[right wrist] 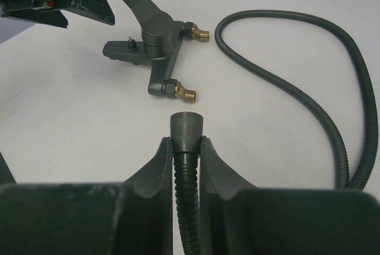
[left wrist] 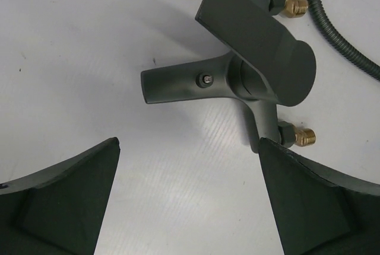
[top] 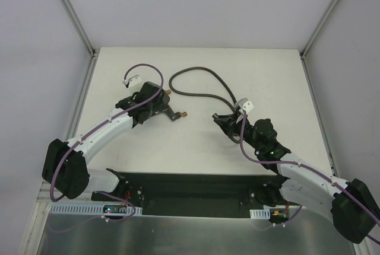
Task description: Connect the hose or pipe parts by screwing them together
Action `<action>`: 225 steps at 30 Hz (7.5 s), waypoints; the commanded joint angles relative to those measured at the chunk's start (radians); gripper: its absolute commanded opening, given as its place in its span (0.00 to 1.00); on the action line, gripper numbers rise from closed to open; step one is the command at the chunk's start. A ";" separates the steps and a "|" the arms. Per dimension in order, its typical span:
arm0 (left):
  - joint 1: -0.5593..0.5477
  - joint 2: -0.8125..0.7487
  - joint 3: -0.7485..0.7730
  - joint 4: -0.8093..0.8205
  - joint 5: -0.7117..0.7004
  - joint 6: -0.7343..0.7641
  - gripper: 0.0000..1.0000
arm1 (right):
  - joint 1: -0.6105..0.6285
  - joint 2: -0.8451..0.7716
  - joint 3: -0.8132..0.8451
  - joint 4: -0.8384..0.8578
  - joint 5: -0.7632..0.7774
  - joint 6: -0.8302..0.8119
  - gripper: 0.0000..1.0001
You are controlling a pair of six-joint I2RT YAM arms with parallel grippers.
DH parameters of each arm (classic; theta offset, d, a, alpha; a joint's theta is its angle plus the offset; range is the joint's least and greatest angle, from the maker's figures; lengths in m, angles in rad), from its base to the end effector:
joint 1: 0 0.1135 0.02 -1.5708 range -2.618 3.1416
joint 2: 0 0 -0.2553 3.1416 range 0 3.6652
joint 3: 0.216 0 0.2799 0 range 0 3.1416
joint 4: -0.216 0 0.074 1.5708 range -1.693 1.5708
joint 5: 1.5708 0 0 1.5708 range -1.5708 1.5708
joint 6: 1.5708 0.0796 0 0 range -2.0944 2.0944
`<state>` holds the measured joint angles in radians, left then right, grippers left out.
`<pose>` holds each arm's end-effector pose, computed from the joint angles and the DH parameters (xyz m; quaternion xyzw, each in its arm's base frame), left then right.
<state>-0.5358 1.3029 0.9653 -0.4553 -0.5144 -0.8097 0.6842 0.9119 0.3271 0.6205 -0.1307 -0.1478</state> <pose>0.3045 -0.1352 0.2237 -0.2177 0.8733 -0.0444 0.4335 0.2086 0.1835 0.2199 -0.3230 0.6148 0.2340 0.6804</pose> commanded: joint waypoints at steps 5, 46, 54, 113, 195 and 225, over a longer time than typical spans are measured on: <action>-0.142 0.056 0.186 -0.091 -0.098 0.061 0.99 | 0.000 -0.097 0.156 -0.264 0.079 0.013 0.01; -0.072 0.705 0.543 0.023 0.326 0.285 0.44 | -0.015 -0.327 0.282 -0.568 0.125 -0.018 0.01; -0.073 0.641 0.397 0.038 0.355 0.268 0.42 | -0.014 -0.338 0.277 -0.579 0.108 -0.012 0.01; 0.212 0.650 0.584 -0.315 0.574 0.666 0.63 | -0.014 -0.314 0.216 -0.505 -0.014 0.022 0.01; 0.086 0.501 0.478 -0.250 0.817 0.756 0.00 | 0.061 0.797 0.270 0.423 -0.239 -0.977 0.01; 0.082 0.500 0.492 -0.273 0.853 0.758 0.00 | 0.118 0.809 0.345 0.268 -0.196 -1.119 0.01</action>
<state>-0.4454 1.8793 1.4200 -0.6888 0.2790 -0.0570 0.7925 1.7145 0.6323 0.8845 -0.3012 -1.2327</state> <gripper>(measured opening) 0.306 0.154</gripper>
